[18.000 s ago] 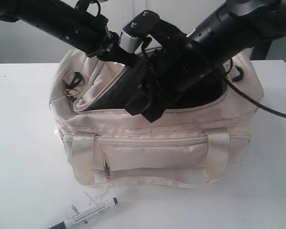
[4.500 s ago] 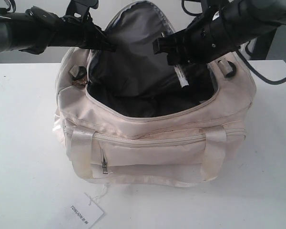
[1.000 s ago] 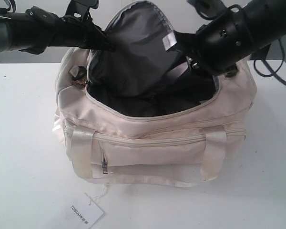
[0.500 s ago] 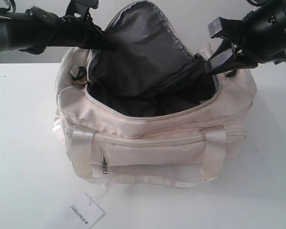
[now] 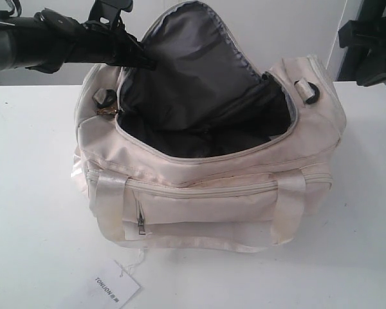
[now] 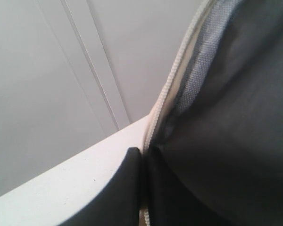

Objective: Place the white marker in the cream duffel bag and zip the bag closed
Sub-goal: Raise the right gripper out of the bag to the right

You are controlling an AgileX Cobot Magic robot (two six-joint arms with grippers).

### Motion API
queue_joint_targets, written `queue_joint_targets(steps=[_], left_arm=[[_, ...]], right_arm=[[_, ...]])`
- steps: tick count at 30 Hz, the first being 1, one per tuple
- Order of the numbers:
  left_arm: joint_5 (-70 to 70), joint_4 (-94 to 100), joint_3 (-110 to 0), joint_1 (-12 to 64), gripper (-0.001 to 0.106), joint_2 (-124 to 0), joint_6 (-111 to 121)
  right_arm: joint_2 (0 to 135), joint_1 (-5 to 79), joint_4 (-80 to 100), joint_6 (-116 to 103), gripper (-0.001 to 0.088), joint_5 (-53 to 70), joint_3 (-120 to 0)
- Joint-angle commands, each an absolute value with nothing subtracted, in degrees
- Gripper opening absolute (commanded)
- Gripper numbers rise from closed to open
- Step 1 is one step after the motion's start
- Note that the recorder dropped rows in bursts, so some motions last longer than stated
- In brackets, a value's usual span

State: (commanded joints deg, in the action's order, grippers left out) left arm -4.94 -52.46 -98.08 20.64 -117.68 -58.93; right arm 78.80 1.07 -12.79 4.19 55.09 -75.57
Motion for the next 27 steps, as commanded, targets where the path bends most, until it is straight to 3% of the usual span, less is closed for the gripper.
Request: queue_joint_targets(steps=[27], left_arm=[[-4.9,-52.5,-98.1,20.6,0.000,-117.7,-58.9]], right_arm=[[78.8,1.1,-12.8,4.2,0.0000,55.1,-75.6]])
